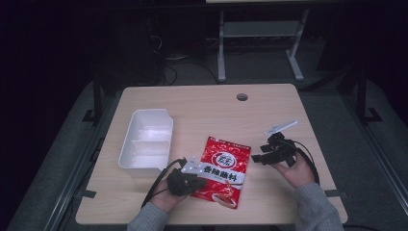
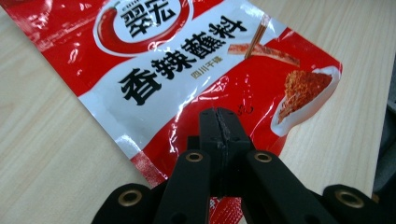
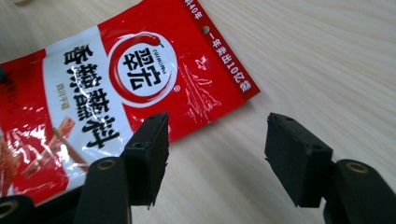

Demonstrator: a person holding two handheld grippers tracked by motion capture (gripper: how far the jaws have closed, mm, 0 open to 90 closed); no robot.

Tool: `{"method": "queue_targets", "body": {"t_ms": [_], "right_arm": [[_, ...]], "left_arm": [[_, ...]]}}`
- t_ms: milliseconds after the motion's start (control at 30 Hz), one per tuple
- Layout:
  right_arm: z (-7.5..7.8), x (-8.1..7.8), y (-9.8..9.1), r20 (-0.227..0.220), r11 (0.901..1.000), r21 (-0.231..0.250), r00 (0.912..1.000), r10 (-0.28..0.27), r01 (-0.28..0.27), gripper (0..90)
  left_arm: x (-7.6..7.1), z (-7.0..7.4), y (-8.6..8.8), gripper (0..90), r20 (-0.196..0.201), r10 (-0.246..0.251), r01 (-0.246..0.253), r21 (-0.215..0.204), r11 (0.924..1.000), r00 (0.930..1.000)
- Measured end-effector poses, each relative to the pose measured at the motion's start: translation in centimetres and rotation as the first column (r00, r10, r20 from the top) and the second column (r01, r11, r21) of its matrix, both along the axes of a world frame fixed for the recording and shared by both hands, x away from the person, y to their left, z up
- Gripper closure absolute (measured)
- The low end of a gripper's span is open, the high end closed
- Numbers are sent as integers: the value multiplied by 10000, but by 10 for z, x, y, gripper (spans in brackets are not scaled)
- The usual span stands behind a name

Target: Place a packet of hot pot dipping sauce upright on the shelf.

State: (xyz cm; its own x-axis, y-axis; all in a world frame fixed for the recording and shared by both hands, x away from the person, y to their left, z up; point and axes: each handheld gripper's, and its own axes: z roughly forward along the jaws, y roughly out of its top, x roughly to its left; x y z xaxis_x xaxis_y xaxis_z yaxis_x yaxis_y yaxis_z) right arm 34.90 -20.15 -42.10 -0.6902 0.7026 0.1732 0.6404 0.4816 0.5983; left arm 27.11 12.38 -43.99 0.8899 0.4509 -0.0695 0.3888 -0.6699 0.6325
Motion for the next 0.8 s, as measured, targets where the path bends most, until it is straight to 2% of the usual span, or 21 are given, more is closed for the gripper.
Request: {"method": "queue_targets", "body": {"t_ms": [167,300,400,533,567,700,800], "right_arm": [[-14,15,9,-421,9992,-388,9991,-58,42,404],[-16,20,9,-667,9995,-315,9978,-27,6,417],[-13,26,8,-661,9997,220,9978,56,-42,414],[-16,38,8,-1267,9969,782,9919,78,22,393],[-19,42,8,-1492,9966,813,9888,4,119,390],[-23,46,10,-1683,9955,949,9857,99,62,392],[-26,46,18,-1835,9949,955,9818,495,-323,399]], "left_arm": [[1,-4,-2,899,-54,-93,94,142,9999,9999],[1,-6,-1,899,-200,77,-74,140,9999,9998],[1,-7,0,900,-323,188,-187,30,9998,9993],[1,-7,0,900,-286,214,-215,-23,9998,9994],[1,-7,0,900,-270,213,-213,-23,9998,9994],[-1,-7,-1,900,-116,190,-189,58,9998,9998],[-1,-7,0,900,-148,234,-234,-15,9997,9996]]}}
